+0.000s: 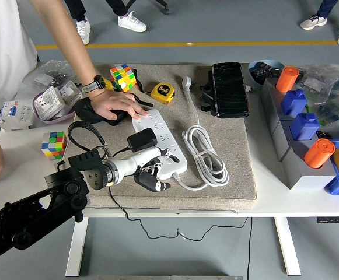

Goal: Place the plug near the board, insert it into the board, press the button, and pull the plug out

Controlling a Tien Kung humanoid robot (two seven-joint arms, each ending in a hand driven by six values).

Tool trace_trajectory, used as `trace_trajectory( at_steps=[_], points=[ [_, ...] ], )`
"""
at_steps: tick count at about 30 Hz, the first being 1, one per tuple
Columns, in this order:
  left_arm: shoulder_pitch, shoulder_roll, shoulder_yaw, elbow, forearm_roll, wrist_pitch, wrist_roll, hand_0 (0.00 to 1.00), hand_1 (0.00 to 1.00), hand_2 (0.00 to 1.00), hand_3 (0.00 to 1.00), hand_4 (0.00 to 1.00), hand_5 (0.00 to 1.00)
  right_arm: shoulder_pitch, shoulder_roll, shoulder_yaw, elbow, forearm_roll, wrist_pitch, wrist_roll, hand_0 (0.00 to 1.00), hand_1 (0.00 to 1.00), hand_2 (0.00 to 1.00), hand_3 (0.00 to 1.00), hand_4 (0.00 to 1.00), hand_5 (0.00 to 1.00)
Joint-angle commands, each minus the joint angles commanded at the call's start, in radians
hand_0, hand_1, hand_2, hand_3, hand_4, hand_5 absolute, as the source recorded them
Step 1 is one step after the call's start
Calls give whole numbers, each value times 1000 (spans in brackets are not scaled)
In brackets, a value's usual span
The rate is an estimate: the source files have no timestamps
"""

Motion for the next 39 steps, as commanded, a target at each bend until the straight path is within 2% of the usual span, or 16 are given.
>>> trace_trajectory(
  at_steps=[18, 39],
  points=[
    [-14, -8, 15, 58, 35, 15, -3, 40, 84, 146, 838, 740, 2, 0, 0, 2, 0, -2, 0, 0, 586, 635, 537, 478, 738, 444],
    [-15, -5, 30, 64, 47, 8, 11, 38, 84, 146, 821, 743, 2, 1, 1, 4, 2, -6, -1, 2, 587, 636, 537, 479, 739, 442]
  ],
)
